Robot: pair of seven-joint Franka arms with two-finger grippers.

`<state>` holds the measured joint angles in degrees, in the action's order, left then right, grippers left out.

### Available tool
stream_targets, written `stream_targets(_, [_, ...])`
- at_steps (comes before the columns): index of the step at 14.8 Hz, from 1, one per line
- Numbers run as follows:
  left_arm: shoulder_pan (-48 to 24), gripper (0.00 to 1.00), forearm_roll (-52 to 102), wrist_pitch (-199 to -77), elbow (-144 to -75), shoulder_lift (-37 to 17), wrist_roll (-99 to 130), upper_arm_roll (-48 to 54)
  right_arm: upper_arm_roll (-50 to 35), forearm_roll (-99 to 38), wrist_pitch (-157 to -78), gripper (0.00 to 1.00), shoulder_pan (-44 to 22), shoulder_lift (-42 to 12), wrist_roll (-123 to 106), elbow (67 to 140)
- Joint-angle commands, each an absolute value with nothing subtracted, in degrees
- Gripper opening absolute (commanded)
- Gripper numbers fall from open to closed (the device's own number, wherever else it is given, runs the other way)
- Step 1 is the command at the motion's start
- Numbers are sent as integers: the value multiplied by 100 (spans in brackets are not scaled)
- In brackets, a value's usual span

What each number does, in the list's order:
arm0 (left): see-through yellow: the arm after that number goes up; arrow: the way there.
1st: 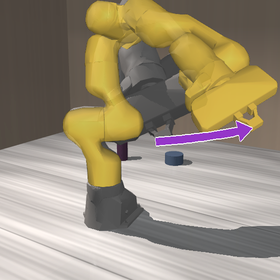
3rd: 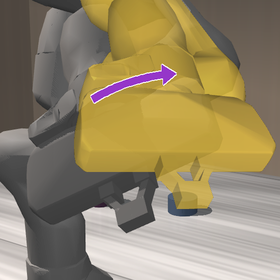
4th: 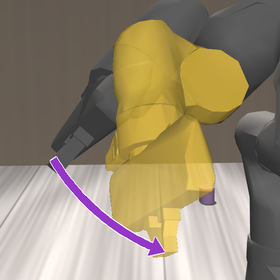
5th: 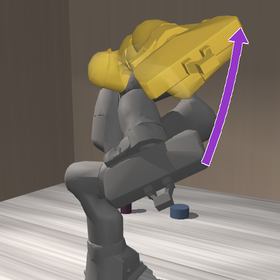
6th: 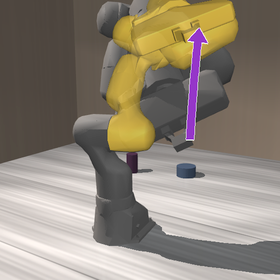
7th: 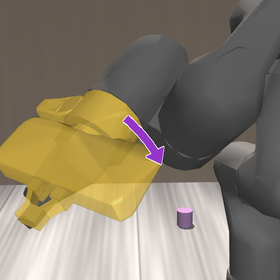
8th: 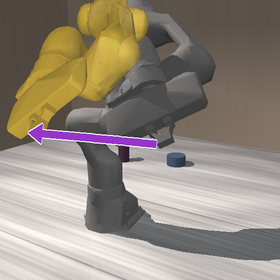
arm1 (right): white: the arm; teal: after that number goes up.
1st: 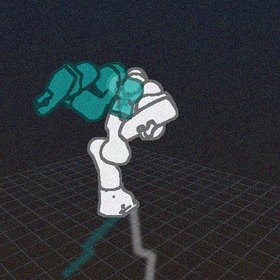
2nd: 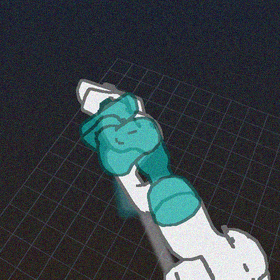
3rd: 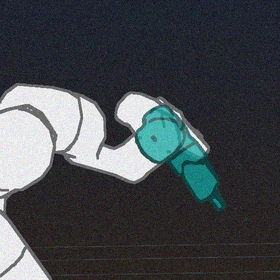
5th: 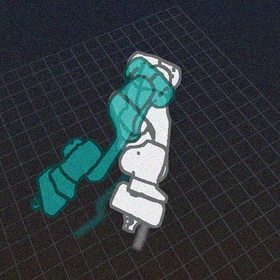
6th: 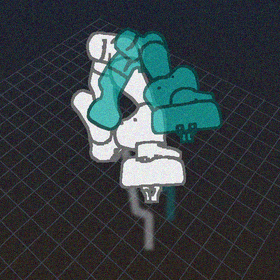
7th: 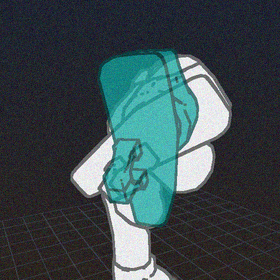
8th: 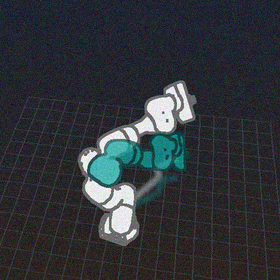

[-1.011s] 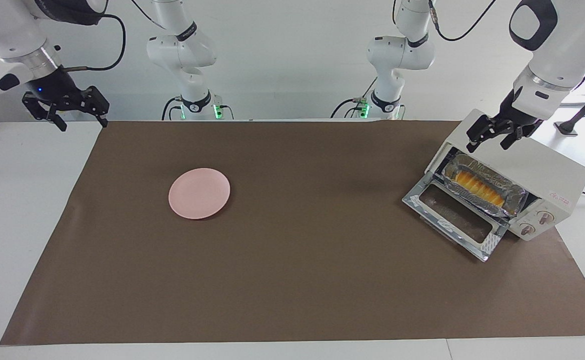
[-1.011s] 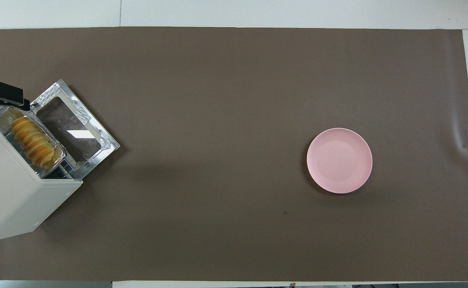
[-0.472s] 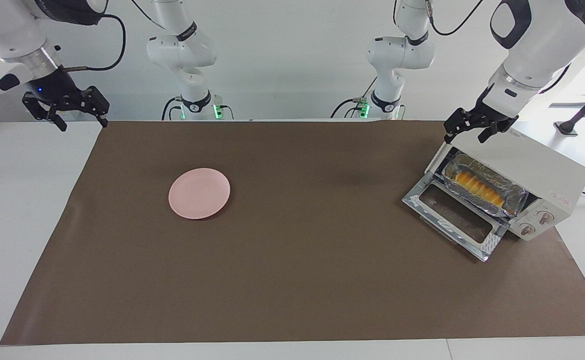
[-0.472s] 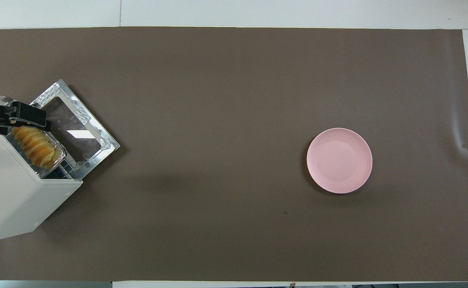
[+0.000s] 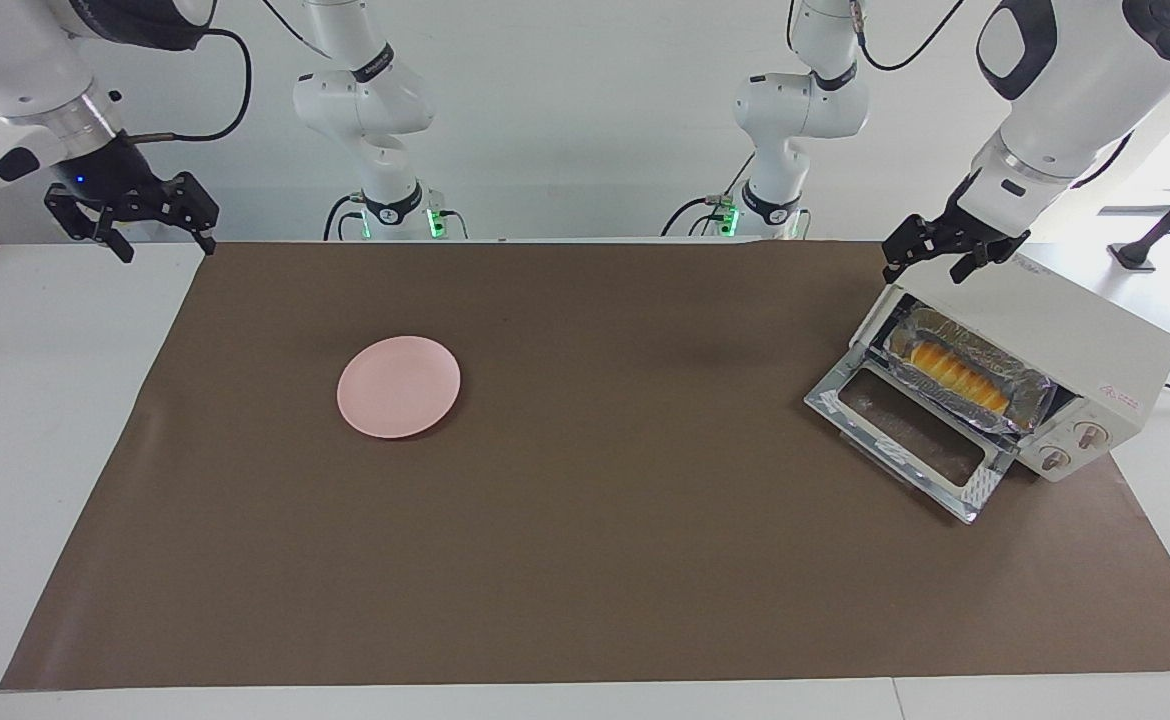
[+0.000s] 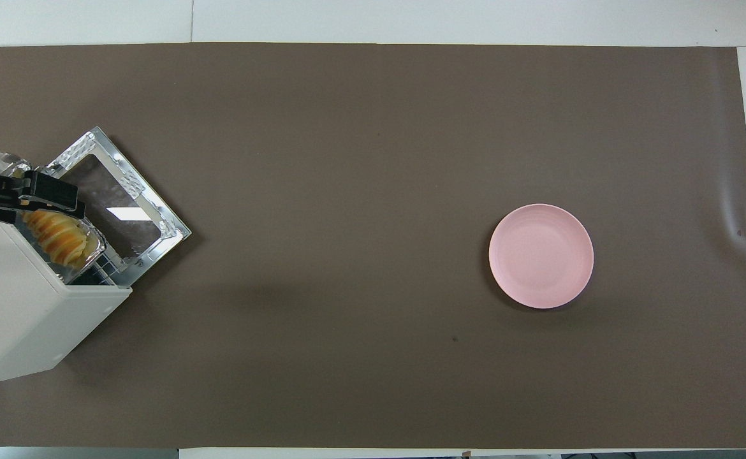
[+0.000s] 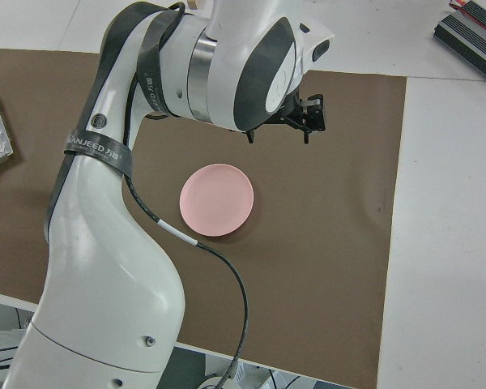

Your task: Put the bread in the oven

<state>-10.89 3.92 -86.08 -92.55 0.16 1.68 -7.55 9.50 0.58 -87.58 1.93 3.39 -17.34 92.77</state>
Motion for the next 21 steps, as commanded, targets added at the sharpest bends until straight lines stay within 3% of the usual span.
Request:
stream_targets(1, [-993, 100, 325, -8499, -9466, 211, 132, -677, 879, 167, -8745, 100, 246, 483, -1775, 9413])
stream_targets(21, [-1063, 100, 18, -8684, -9405, 88, 141, -483, 879, 167, -8745, 100, 246, 483, -1775, 9413])
